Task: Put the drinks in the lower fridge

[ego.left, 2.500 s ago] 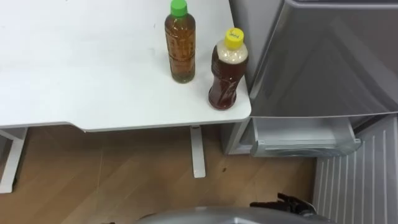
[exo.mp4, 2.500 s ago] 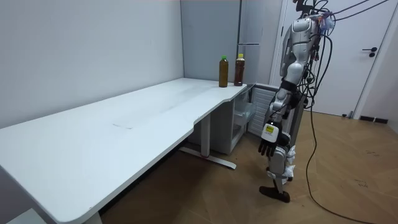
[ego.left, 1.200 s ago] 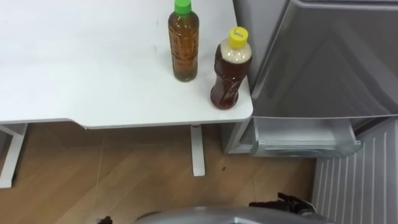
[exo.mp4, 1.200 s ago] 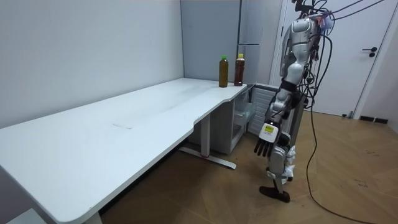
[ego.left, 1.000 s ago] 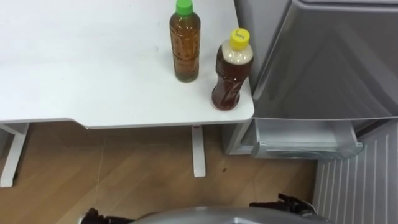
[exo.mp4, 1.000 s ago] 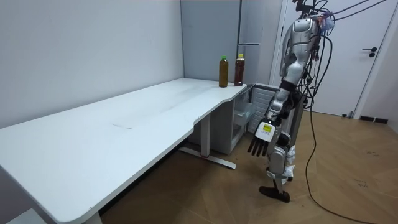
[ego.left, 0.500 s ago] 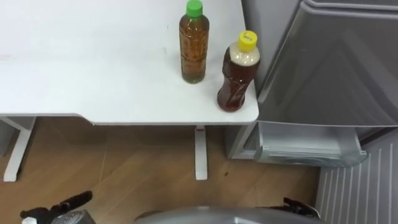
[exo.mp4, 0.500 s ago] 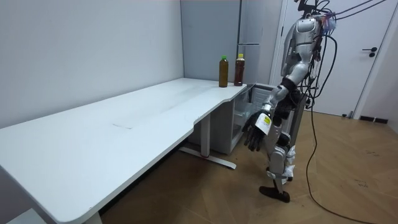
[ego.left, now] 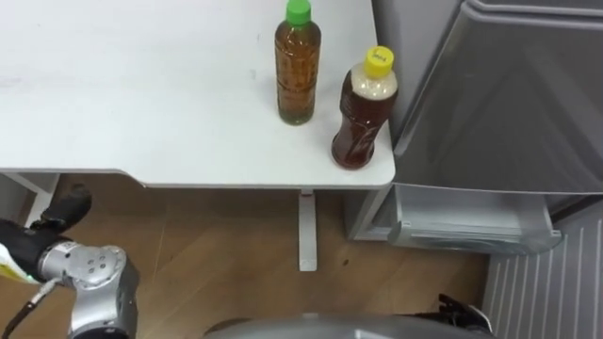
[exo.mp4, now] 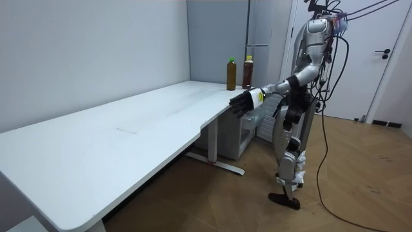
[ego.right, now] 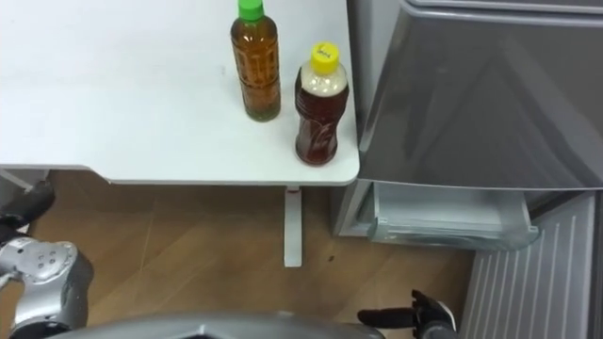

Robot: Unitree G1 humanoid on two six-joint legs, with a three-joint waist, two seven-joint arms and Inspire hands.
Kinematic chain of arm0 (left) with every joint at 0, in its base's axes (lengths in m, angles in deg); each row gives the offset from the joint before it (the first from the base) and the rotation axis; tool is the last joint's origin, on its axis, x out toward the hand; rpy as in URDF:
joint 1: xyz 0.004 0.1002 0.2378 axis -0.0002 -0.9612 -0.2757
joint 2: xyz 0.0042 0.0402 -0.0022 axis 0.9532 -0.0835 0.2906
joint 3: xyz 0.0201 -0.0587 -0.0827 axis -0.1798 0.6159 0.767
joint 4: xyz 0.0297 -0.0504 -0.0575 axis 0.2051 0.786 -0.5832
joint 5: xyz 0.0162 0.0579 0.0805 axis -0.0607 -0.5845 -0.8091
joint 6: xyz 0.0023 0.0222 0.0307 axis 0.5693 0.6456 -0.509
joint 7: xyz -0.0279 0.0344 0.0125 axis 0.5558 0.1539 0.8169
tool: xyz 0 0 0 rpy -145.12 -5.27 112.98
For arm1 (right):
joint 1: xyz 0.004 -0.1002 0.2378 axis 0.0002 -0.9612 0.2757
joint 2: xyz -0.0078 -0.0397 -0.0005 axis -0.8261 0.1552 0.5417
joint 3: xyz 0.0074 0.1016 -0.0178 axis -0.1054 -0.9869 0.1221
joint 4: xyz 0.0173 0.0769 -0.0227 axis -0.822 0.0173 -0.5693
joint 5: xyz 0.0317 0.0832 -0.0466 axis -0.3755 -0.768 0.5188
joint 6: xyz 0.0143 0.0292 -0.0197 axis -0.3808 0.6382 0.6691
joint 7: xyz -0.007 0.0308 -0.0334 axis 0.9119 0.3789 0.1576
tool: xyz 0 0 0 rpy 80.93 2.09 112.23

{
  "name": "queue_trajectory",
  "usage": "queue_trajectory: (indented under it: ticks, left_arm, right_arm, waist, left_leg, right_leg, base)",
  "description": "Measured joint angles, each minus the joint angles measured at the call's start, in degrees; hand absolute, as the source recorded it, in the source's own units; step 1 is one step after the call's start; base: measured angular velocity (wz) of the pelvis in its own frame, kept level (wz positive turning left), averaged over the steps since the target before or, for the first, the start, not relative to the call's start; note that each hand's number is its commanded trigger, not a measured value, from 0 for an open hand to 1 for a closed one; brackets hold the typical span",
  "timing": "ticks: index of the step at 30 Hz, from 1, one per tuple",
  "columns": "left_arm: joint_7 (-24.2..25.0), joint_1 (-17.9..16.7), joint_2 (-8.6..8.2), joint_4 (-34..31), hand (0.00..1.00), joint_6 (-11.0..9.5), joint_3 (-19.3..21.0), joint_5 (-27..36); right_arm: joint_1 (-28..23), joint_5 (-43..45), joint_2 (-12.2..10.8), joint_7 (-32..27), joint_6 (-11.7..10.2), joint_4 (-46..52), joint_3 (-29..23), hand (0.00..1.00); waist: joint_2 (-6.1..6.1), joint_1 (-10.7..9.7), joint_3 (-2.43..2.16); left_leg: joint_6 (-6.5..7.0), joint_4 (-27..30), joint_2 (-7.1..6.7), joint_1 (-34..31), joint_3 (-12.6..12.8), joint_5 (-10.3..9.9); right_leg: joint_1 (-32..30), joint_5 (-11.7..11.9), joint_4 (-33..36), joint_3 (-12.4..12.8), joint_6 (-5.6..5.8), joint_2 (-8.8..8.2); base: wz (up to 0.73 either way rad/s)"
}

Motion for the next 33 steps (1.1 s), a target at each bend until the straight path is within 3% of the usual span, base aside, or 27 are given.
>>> queue_trajectory:
  ticks: [2, 9, 11, 14, 18, 24, 26, 33]
  left_arm:
    - [-0.5, 0.8, 1.1, -4.3, 0.0, -1.7, -0.7, -0.2]
    - [2.1, 1.1, 1.65, -21.0, 0.0, -1.6, -1.0, -3.1]
    - [4.7, 1.6, 1.91, -28.0, 0.0, -1.6, -1.2, -4.6]
    - [8.9, 2.5, 2.53, -33.4, 0.0, -1.6, -1.6, -4.5]
    - [14.8, 3.2, 2.47, -36.4, 0.0, -1.3, -3.5, -5.0]
    - [24.1, 3.4, 2.38, -41.3, 0.0, 0.2, -11.2, -4.8]
    - [28.6, 5.3, 2.42, -42.0, 0.0, 0.8, -13.7, -4.9]
    - [38.1, 7.1, 2.32, -46.8, 0.0, 2.2, -15.8, -4.1]
  right_arm:
    - [0.1, -0.2, 0.1, 0.1, -0.1, 0.0, 0.2, 0.0]
    - [0.6, -0.5, 0.3, 1.3, -0.6, -1.8, 0.2, 0.0]
    - [1.7, -0.5, 0.4, 1.6, -0.6, -3.7, 0.0, 0.0]
    - [2.3, -0.4, 0.6, 2.3, -0.6, -3.9, 0.0, 0.0]
    - [2.9, -0.4, 0.6, 3.7, -1.4, -4.4, -0.3, 0.0]
    - [5.2, -0.4, 0.5, 4.3, -1.9, -7.9, -0.2, 0.0]
    - [6.1, -0.4, 0.5, 4.6, -2.0, -8.8, -0.2, 0.0]
    - [6.8, -0.2, 0.6, 5.8, -2.4, -9.2, -0.3, 0.0]
  waist:
    - [0.26, -0.1, -0.05]
    - [0.29, -0.3, 0.03]
    - [0.37, -0.6, 0.15]
    - [0.72, -1.3, 0.49]
    - [0.7, -1.9, 0.49]
    - [0.54, -4.6, 0.47]
    - [0.47, -4.9, 0.52]
    - [0.49, -6.2, 0.5]
  left_leg:
    - [0.0, 0.0, -0.05, -0.1, -0.5, 0.0]
    - [-0.04, 0.2, -0.16, 0.0, -0.7, 0.1]
    - [-0.02, 0.2, -0.29, 0.2, -0.9, 0.1]
    - [0.03, 0.2, -0.49, 0.1, -1.0, 0.1]
    - [0.04, 0.2, -0.44, -0.8, -1.0, 0.1]
    - [0.13, 0.5, -0.57, -0.7, -1.0, 0.1]
    - [0.16, 0.4, -0.6, -0.6, -0.8, 0.2]
    - [0.16, 0.4, -0.34, -1.0, 0.4, 0.2]
  right_leg:
    - [0.1, 0.0, 0.0, -0.4, 0.0, 0.01]
    - [0.5, 0.0, -0.2, -0.5, 0.0, -0.04]
    - [0.8, 0.0, -0.2, -0.6, 0.0, -0.18]
    - [0.9, 0.0, -0.4, -0.6, 0.07, -0.35]
    - [0.1, -0.1, -0.3, -0.6, 0.11, -0.29]
    - [0.0, -0.1, -0.3, -0.2, 0.11, -0.4]
    - [0.0, -0.1, -0.3, 0.0, 0.11, -0.43]
    - [-0.8, -0.1, -0.1, 0.7, 0.11, -0.32]
  base:
    - [0.08]
    - [0.03]
    - [0.05]
    - [0.01]
    - [0.0]
    - [0.0]
    - [-0.06]
    - [-0.07]
